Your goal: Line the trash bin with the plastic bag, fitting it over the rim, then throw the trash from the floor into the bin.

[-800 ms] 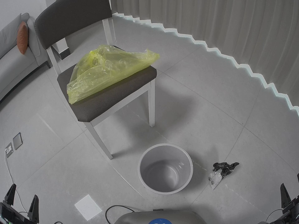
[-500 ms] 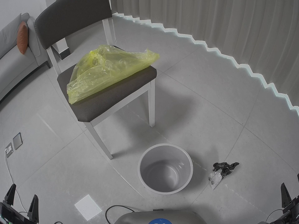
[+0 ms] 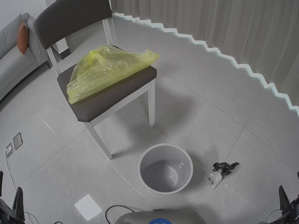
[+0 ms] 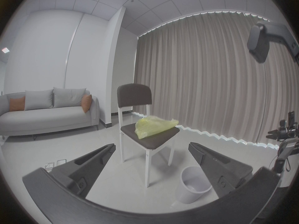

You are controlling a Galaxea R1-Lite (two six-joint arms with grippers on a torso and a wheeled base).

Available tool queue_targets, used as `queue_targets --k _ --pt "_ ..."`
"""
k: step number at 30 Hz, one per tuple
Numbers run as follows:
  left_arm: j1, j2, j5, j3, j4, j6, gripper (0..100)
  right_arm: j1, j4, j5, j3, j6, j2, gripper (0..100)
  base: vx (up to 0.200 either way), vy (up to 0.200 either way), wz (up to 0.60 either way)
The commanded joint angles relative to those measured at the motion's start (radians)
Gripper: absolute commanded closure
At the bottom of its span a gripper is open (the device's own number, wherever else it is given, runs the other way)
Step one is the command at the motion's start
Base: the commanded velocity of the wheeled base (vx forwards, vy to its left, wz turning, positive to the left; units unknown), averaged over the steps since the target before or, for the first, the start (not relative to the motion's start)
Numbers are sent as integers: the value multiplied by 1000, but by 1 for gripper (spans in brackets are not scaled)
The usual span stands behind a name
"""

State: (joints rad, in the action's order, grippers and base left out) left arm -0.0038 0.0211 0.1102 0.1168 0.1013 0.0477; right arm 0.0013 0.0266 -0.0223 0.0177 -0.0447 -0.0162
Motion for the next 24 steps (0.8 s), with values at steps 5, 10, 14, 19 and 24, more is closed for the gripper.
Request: queue_targets --k 5,10,14,19,24 --pt "-19 160 74 139 -43 8 0 9 -37 -228 343 264 -123 0 0 0 0" --pt "-19 416 77 273 -37 -43 0 8 -48 -231 562 144 -459 0 0 0 0" --pt "-19 563 77 343 -35 -146 0 8 -28 -228 643 111 -597 0 0 0 0" --pt "-18 864 65 443 -20 -304 0 6 52 -218 691 123 -720 0 0 0 0" --pt "-16 1132 19 475 92 -361 0 3 58 -145 685 123 -760 0 0 0 0"
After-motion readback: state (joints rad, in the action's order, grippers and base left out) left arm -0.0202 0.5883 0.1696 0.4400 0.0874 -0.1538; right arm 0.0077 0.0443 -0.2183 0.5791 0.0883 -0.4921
